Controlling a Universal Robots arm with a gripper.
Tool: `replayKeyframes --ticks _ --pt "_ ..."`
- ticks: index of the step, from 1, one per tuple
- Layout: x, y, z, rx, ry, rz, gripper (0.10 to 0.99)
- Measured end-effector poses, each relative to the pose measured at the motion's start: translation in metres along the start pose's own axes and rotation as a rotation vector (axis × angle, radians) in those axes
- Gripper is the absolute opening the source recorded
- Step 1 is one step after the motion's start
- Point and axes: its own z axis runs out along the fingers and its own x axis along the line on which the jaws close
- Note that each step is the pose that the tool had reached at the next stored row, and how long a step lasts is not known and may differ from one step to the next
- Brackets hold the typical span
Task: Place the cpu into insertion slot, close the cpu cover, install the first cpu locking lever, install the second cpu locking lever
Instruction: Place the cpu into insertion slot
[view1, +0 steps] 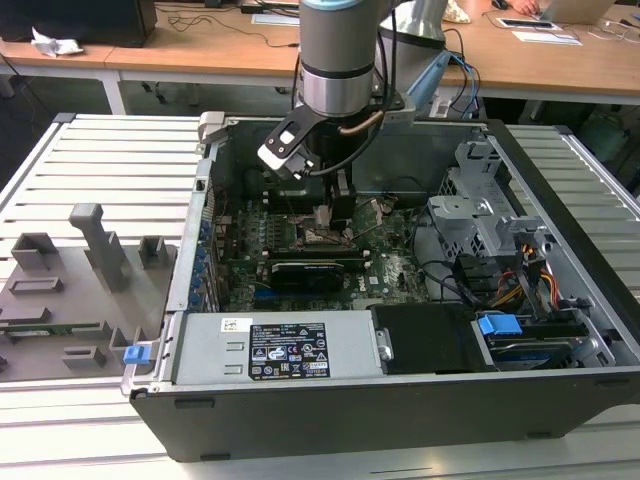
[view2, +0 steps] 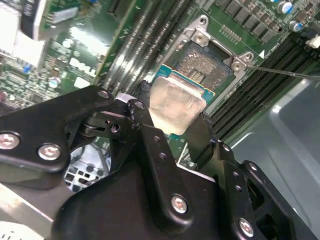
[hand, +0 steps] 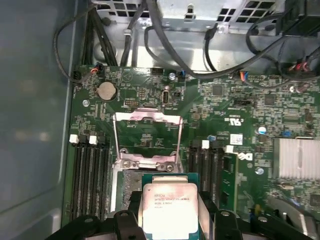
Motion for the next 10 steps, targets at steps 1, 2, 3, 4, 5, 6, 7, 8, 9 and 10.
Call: replayKeyframes --ticks 1,2,3,4,5,6,7,8,9,10 --pt "0.0008 -0.0001 0.0018 0.000 -0.0002 0.004 0.529" --pt "0.0015 -0.0004 0.0046 0.000 -0.0013 0.014 0.529" --pt "0.0024 -0.0005 0.0071 0.000 -0.0019 0.022 0.529" --pt "0.0032 -0.0006 0.0089 0.000 -0.0024 0.028 0.529" --pt "0.0042 -0.0007 0.0096 0.000 -0.0030 0.031 0.529" --pt "0.0048 -0.0007 0.0100 0.000 -0.0030 0.033 0.529" --pt "0.0056 -0.0009 0.0101 -0.001 -0.0031 0.034 0.529" --pt "0.0063 -0.0012 0.0102 -0.001 -0.0030 0.034 0.529" --pt "0.0064 -0.0014 0.0106 -0.001 -0.0030 0.034 0.529" --pt "0.0064 -0.0015 0.0107 0.000 -0.0031 0.034 0.529"
